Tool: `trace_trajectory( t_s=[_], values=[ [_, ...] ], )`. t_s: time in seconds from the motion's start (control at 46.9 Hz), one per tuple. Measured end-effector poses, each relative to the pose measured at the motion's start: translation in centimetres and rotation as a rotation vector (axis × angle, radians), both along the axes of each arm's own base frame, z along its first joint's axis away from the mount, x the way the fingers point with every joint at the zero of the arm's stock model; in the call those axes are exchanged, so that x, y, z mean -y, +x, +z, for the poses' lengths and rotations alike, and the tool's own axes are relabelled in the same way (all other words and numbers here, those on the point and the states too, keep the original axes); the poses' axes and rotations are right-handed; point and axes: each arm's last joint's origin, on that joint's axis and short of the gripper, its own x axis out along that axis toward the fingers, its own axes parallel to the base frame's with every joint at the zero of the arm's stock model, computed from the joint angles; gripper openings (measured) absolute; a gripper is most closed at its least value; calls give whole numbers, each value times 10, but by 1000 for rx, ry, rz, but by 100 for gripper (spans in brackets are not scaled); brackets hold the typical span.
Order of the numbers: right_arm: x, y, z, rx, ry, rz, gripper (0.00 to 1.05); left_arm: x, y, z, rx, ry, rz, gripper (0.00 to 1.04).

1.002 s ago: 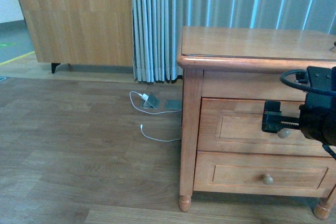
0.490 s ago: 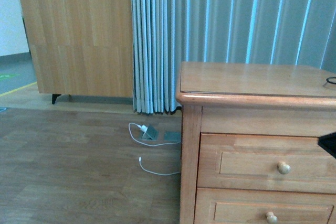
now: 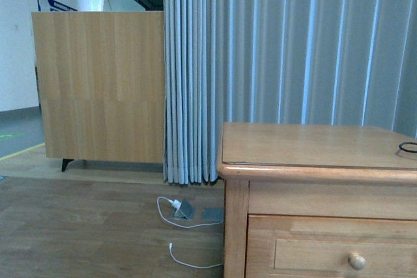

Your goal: Place pink marker in drawer with both arms

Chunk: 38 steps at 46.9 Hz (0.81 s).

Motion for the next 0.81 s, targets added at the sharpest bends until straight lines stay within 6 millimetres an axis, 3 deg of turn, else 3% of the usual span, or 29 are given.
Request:
trace_trajectory(
  t_s=[0.064,0.192,0.299,0.576,0.81],
  values=[
    [0,0,-1,2,-7,-7,96,0,0,0,0,0,0,99],
    [-3,-9,-11,224,-153,-133,69,0,0,0,0,0,0,99],
    [-11,-17,-17,239,-179,-153,46,0,0,0,0,0,0,99],
    [-17,-30,-28,241,-190,-124,1,0,0,0,0,0,0,99],
    [-17,-39,-35,242,-189,-124,1,0,0,0,0,0,0,99]
  ],
)
